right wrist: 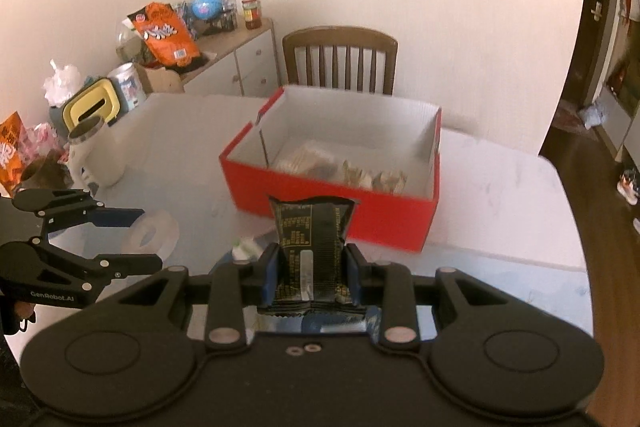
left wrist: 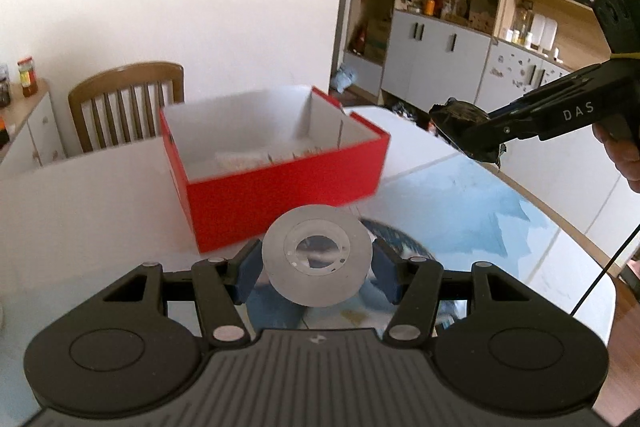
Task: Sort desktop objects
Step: 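Carry the tape roll with the left tool while the right tool carries the black bag over the box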
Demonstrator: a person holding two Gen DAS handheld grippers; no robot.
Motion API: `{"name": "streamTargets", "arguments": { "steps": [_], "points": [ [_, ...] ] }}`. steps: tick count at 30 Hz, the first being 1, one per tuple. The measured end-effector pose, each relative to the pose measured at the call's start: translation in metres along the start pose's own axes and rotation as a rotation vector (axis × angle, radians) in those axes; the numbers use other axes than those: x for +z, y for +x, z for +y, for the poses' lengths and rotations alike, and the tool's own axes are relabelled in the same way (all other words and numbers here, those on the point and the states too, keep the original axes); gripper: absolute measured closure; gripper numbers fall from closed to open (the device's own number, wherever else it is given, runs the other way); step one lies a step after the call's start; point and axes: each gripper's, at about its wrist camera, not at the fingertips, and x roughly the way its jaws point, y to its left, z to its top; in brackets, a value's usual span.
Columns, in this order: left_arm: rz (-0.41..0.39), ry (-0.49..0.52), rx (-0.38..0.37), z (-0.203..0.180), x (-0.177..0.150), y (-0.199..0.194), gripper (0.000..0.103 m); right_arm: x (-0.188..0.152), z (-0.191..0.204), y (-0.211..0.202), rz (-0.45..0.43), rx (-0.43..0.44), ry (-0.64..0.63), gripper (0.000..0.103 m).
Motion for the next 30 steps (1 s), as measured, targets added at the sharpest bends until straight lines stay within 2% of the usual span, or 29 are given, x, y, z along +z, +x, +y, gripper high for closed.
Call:
{"name": "streamTargets", "arguments": {
  "steps": [9, 30],
  "points": [
    [-0.03, 0.002, 0.031, 0.008, 0.032, 0.021, 0.045, 0.023, -0.017, 0.014, -0.012, 0.015, -0.022, 0.071],
    [-0.019, 0.006, 0.099, 0.034, 0.089, 0.095, 0.045, 0.071, -0.048, 0.075, -0.006, 0.04, -0.036, 0.071]
  ]
}}
